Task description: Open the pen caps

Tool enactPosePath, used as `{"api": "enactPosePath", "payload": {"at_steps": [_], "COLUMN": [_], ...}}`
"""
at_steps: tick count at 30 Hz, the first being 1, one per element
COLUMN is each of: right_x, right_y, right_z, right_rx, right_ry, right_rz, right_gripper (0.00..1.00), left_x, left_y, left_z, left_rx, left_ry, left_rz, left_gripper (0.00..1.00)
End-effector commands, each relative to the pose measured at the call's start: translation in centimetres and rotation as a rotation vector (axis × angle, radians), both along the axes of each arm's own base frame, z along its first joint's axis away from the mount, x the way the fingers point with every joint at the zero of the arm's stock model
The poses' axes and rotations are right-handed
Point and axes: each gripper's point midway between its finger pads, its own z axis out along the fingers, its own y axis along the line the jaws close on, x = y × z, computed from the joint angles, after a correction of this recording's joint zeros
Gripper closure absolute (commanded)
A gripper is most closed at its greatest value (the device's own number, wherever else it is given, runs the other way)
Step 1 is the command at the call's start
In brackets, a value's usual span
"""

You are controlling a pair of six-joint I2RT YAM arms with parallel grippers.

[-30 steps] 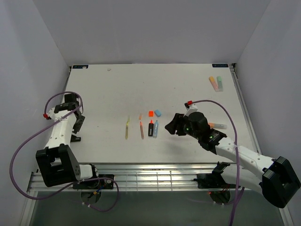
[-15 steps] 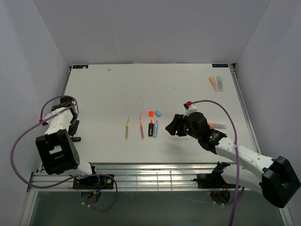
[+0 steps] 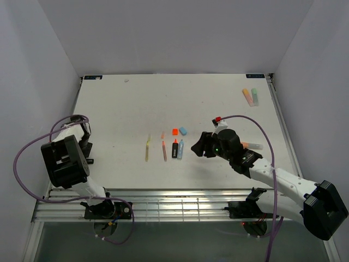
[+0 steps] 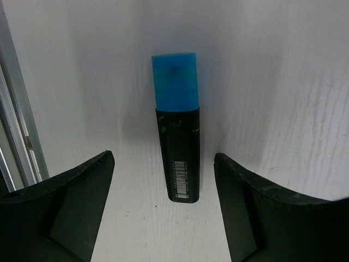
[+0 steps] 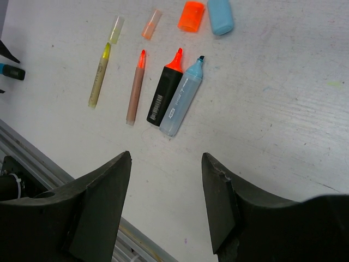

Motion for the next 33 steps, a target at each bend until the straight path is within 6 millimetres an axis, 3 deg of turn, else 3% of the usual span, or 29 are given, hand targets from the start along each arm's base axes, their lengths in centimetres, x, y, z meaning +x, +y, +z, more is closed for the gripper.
{"api": "enactPosePath", "payload": {"at_steps": [1, 10, 18, 25, 33], "right_x": [0.7, 0.5, 0.4, -0.1, -0.5], "right_y": [0.8, 0.6, 0.4, 0.0, -1.1], "right_z": [2.5, 2.6, 3.5, 4.2, 5.7], "right_rx": [0.044, 0.058, 0.082, 0.109, 0.129], "right_ry": [-0.057, -0.061, -0.08, -0.092, -0.117], "right_rz": [0.008, 0.004, -0.003, -0.016, -0.048], "right_gripper": [0.39, 0.39, 0.39, 0.4, 0.4], "left_x": [1.2, 0.8, -0.3, 0.1, 0.4], "left_y": [0.7, 0.5, -0.5, -0.6, -1.4], "left_z": [0.3, -1.2, -3.3, -2.9, -2.3], "left_rx": [0.011, -0.012, -0.065, -0.074, -0.114], "left_ry": [-0.054, -0.037, -0.008, -0.019, -0.06], "left_rz": [0.027, 0.04, 0.038, 0.012, -0.022], "left_gripper": [0.16, 0.19, 0.39, 0.45, 0.74]}}
